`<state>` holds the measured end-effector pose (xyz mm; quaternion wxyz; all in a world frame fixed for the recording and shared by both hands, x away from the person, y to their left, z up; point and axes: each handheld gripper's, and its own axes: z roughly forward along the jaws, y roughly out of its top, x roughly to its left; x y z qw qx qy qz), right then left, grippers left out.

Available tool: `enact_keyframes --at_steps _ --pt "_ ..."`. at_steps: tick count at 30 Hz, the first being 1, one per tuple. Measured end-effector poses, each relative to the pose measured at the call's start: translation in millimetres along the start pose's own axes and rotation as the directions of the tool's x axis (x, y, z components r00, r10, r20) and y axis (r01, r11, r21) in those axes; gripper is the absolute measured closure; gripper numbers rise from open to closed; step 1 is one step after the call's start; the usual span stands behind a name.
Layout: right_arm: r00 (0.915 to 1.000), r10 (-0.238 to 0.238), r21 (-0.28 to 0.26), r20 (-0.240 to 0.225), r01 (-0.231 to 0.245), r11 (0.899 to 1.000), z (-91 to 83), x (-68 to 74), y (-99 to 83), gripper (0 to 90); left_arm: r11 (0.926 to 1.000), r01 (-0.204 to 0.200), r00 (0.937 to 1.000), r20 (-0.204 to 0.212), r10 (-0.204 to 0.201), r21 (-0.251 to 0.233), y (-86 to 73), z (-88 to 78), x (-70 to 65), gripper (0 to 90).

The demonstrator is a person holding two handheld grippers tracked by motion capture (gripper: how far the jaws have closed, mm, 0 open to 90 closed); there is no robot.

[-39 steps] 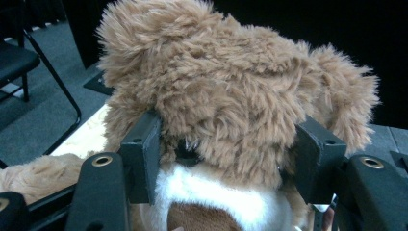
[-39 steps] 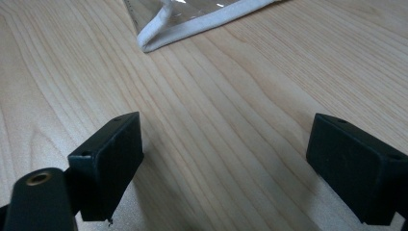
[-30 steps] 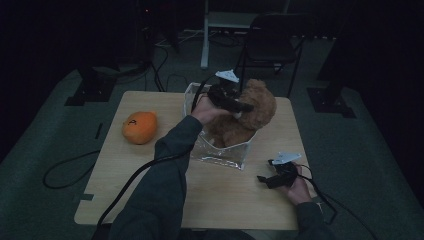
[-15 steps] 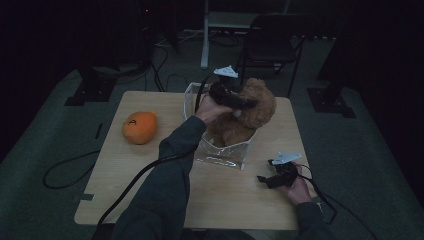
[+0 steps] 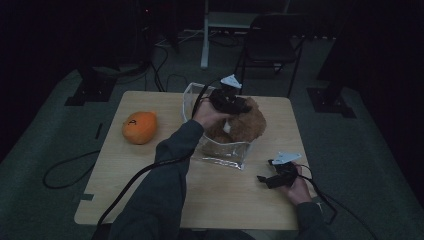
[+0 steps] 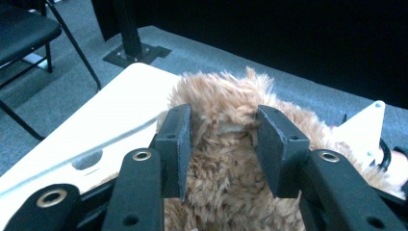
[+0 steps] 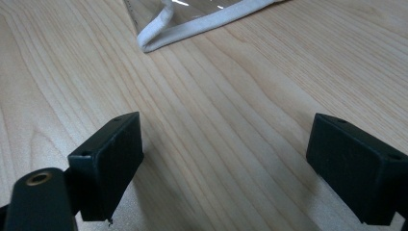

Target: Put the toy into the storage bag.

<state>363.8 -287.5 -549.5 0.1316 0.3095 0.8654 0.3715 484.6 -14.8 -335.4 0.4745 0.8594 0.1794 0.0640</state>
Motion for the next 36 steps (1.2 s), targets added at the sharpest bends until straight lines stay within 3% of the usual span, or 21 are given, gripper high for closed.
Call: enact_keyframes --at_steps 6,12,14,17,20,29,36 --pt "1.0 0.0 0.0 0.0 0.0 1.0 0.0 0.0 0.0 12.0 0.9955 -0.064 0.9979 0.0 0.064 0.07 0.4 1.8 -7.5 59.8" --pt "1.0 0.0 0.0 0.0 0.0 1.0 0.0 0.0 0.0 12.0 0.9889 -0.09 0.9959 0.003 0.09 0.118 -3.4 3.6 -12.9 62.3" --pt "1.0 0.0 0.0 -0.001 0.0 1.0 0.0 0.1 0.0 12.0 0.99 -0.096 0.995 -0.018 0.098 0.103 -2.7 0.2 -14.4 60.8" --pt "1.0 0.0 0.0 0.0 0.0 1.0 0.0 0.0 0.0 12.0 0.9953 -0.074 0.9966 -0.032 0.076 0.061 -1.9 -7.8 -12.3 47.7" --pt "1.0 -0.001 0.0 0.0 0.001 1.0 0.0 0.0 0.0 12.0 0.9974 -0.065 0.9969 -0.043 0.066 0.032 -4.9 -20.3 -9.9 41.8" --pt "1.0 -0.001 0.0 0.0 0.0 1.0 0.0 0.0 0.0 12.0 0.9985 -0.009 0.9971 -0.075 0.005 -0.053 -17.7 -55.3 -2.6 40.2" --pt "1.0 -0.001 0.0 0.0 0.001 1.0 0.0 0.0 0.0 12.0 0.9964 0.014 0.9945 -0.103 -0.022 -0.083 -26.7 -78.9 3.2 40.1"
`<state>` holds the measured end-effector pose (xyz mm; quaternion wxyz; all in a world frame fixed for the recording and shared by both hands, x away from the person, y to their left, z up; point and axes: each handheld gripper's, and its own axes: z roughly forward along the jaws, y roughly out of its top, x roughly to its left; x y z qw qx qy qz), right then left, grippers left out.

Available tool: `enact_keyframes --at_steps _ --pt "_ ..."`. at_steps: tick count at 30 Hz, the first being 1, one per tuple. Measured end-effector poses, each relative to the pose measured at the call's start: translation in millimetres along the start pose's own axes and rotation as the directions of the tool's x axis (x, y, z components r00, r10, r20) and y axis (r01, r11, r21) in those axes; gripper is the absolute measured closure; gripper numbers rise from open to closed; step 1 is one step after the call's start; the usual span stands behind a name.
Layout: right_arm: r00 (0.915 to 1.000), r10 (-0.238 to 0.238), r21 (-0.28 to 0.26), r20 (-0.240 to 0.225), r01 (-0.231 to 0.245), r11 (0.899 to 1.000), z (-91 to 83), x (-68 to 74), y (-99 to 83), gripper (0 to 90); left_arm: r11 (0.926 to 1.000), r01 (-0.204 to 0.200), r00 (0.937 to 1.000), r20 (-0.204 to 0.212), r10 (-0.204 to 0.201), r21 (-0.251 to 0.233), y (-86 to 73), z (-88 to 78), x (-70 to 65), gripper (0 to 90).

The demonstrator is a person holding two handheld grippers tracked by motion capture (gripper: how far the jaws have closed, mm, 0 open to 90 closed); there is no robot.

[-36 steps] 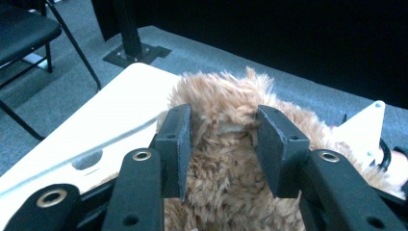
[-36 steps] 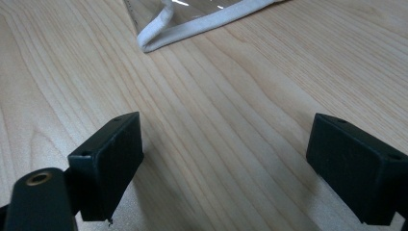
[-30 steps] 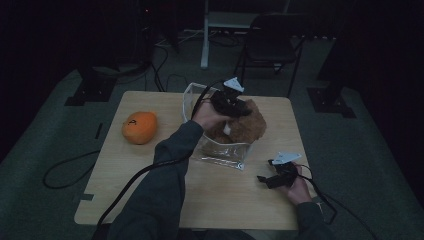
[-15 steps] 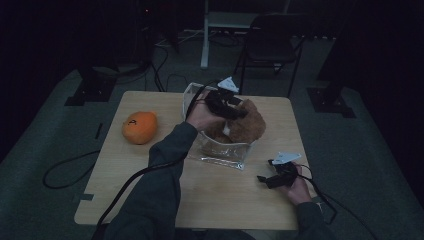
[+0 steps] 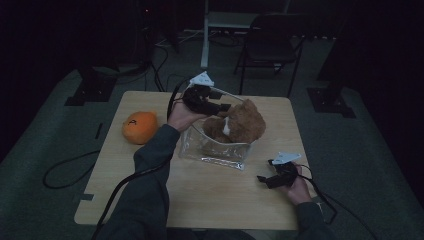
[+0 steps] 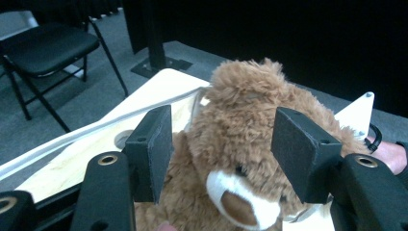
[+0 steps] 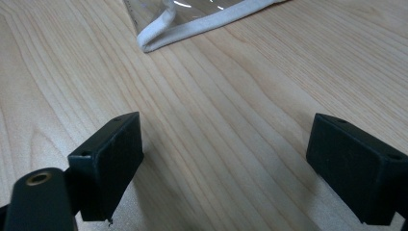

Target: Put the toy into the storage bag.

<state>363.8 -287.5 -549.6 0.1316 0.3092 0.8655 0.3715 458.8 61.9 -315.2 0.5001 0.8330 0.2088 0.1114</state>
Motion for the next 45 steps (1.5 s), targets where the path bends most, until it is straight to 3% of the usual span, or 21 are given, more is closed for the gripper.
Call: enact_keyframes --at_steps 17,45 --pt "1.0 0.001 0.0 0.001 -0.001 1.0 0.0 0.1 0.0 12.0 0.9999 0.009 0.9994 -0.033 -0.009 -0.006 -22.3 -35.6 1.8 40.2" --pt "1.0 0.002 0.0 0.002 -0.002 1.0 -0.1 0.3 -0.1 12.0 0.9992 0.033 0.9933 -0.11 -0.036 -0.023 -44.4 -72.3 6.0 41.6"
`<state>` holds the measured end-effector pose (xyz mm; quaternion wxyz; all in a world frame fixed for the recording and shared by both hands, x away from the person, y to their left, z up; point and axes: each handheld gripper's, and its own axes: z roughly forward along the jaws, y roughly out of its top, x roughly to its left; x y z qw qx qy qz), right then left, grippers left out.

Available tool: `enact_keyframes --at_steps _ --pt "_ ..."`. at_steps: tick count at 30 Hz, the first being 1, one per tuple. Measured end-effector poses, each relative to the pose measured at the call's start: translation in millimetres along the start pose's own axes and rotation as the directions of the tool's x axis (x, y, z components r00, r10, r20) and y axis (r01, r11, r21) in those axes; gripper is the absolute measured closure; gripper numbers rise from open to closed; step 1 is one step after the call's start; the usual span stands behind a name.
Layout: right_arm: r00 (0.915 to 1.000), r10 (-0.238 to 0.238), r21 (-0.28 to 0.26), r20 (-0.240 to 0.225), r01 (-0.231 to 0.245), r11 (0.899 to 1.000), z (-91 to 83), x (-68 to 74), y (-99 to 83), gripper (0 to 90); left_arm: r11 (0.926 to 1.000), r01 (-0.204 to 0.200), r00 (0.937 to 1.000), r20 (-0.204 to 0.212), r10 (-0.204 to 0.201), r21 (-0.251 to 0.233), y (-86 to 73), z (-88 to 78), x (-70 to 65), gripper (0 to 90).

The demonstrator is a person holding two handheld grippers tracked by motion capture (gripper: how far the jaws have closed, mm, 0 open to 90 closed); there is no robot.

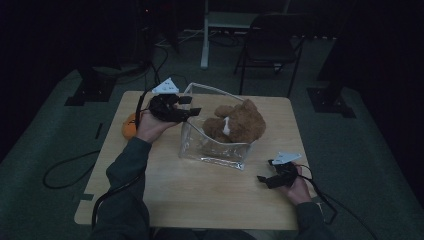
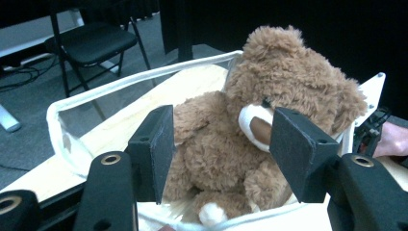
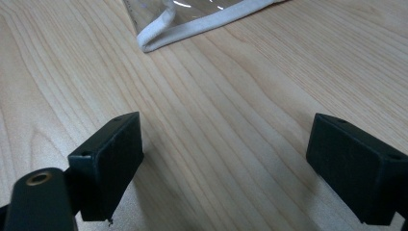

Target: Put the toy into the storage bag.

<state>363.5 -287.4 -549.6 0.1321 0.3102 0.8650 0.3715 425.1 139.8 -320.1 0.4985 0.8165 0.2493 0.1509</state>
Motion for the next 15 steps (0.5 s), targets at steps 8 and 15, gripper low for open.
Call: enact_keyframes --at_steps 8,15 --pt "1.0 0.001 0.0 0.0 -0.001 1.0 0.0 0.1 0.0 12.0 1.0 0.001 0.9991 -0.042 -0.001 0.0 -9.5 -10.1 3.7 41.7" --pt "1.0 0.001 0.0 0.001 -0.001 1.0 0.0 0.2 -0.1 12.0 0.9999 0.014 0.9977 -0.066 -0.014 -0.004 -16.4 -18.6 7.7 41.7"
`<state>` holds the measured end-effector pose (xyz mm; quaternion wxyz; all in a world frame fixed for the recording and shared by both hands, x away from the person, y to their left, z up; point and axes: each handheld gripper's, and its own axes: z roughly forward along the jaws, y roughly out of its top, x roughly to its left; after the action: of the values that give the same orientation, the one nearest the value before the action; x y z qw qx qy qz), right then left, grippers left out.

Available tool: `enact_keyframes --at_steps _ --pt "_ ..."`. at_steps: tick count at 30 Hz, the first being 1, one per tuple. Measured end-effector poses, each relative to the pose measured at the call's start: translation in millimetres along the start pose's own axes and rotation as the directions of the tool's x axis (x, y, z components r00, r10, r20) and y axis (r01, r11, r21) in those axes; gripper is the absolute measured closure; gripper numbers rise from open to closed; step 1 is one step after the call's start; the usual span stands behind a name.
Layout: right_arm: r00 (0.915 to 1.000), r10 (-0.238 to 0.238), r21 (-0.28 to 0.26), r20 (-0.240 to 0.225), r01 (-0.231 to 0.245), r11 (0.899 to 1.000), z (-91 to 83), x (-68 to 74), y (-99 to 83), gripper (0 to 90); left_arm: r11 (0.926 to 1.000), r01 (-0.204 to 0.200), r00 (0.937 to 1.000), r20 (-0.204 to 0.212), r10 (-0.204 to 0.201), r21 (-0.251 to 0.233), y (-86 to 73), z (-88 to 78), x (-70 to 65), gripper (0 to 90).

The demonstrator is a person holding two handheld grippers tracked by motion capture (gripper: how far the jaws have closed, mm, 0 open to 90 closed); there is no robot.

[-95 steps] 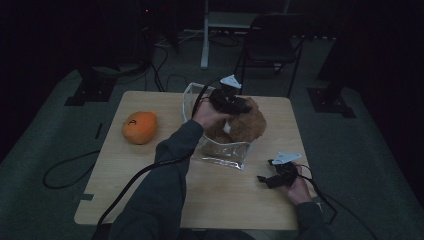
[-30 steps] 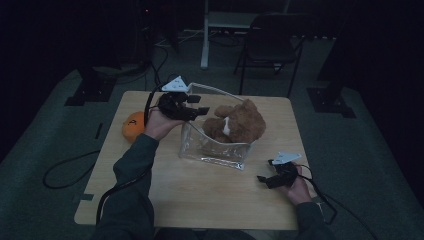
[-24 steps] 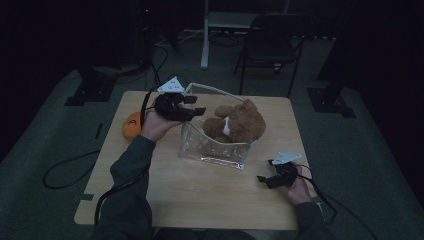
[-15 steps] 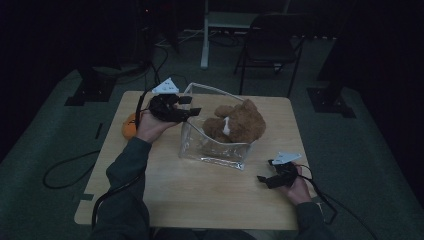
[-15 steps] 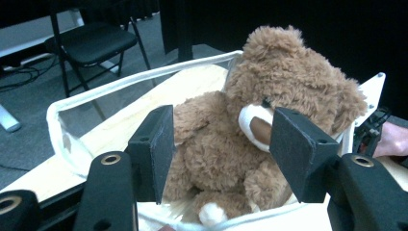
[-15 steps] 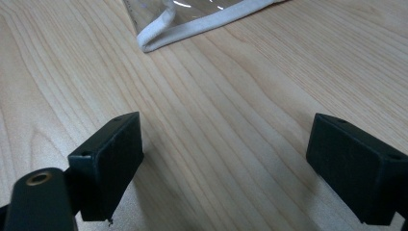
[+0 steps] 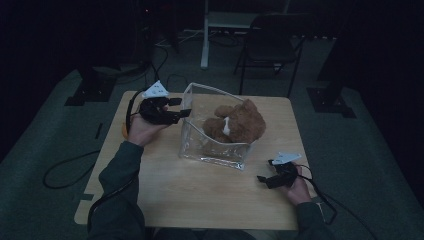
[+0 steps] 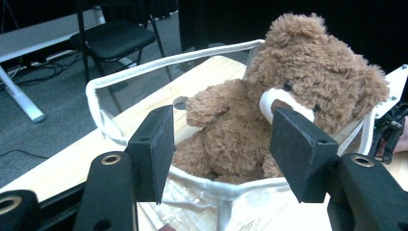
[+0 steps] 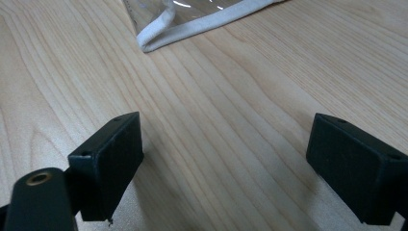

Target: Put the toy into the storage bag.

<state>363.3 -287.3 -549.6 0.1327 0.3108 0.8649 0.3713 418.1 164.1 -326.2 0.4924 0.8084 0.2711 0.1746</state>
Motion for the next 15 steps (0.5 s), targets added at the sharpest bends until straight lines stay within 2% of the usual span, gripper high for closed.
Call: enact_keyframes --at_steps 15 --pt "1.0 0.0 0.0 0.0 0.0 1.0 0.0 0.0 0.0 12.1 0.9986 0.05 0.9979 -0.039 -0.051 -0.014 -14.5 -13.9 13.9 41.2"
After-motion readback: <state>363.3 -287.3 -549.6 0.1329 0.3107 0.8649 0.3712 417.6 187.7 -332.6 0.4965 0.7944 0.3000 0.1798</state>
